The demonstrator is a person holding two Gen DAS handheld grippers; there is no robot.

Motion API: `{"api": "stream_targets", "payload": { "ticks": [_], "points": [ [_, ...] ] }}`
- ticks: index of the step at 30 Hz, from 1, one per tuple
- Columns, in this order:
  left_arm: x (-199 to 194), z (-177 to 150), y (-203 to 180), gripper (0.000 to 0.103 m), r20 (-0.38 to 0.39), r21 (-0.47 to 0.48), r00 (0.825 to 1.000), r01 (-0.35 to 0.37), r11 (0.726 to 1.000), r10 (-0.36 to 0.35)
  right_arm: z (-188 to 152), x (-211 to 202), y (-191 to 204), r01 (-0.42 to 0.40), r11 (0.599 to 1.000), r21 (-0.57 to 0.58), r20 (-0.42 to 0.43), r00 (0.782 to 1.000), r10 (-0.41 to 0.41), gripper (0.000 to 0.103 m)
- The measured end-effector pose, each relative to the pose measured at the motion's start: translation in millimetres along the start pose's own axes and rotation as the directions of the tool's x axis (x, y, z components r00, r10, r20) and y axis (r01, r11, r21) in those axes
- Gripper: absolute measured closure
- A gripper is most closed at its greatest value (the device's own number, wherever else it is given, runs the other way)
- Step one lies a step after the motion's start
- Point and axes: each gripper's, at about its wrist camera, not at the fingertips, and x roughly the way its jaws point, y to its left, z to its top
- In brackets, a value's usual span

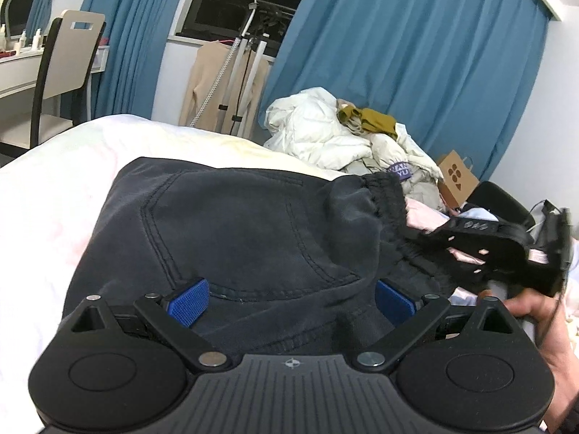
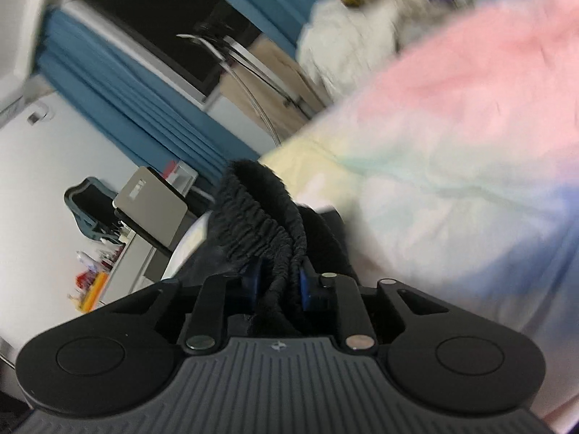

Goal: Fold clothes

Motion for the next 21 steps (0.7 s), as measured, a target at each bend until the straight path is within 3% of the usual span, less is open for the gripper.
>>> {"api": "stream_targets", "payload": {
  "ticks": [5,8,13,15,17,18,21],
  "points": [
    [-9,2,7,0.004,0.024,-0.014,1.000,-0.011,1.000,0.011,-1,-22,21,0.008,0.998,-0.066,0.097,0.995,-0.002,0.087],
    [-14,4,11,0.004,0.035,-0.027,0.999,-0.014,1.000,0.015,0,-34,14,0.052,0.998,-0.022,0.123,0.991,-0.049,0.087],
    [-15,5,17,0.004,0.030,-0.038,0.999,-0.025,0.999,0.026,-10,-19,-17,0.183,0.982,0.051,0.039,0.982,-0.185,0.084],
    [-14,5,21,0.004,0.020,-0.052,0.999,-0.029,0.998,0.030,-13,-15,-30,0.194,0.977,0.089,0.020,0.980,-0.197,0.082],
    [-14,6,26,0.004,0.011,-0.071,0.999,-0.030,0.997,0.031,-13,-17,-32,0.176,0.979,0.107,0.022,0.984,-0.179,0.077],
    [-14,6,28,0.004,0.008,-0.083,0.999,-0.031,0.996,0.032,-13,-20,-32,0.173,0.979,0.110,0.025,0.984,-0.176,0.068],
    [-17,7,37,0.004,0.006,-0.129,0.999,-0.033,0.991,0.034,-18,-39,-22,0.189,0.977,0.096,0.030,0.981,-0.192,0.054]
  ]
}}
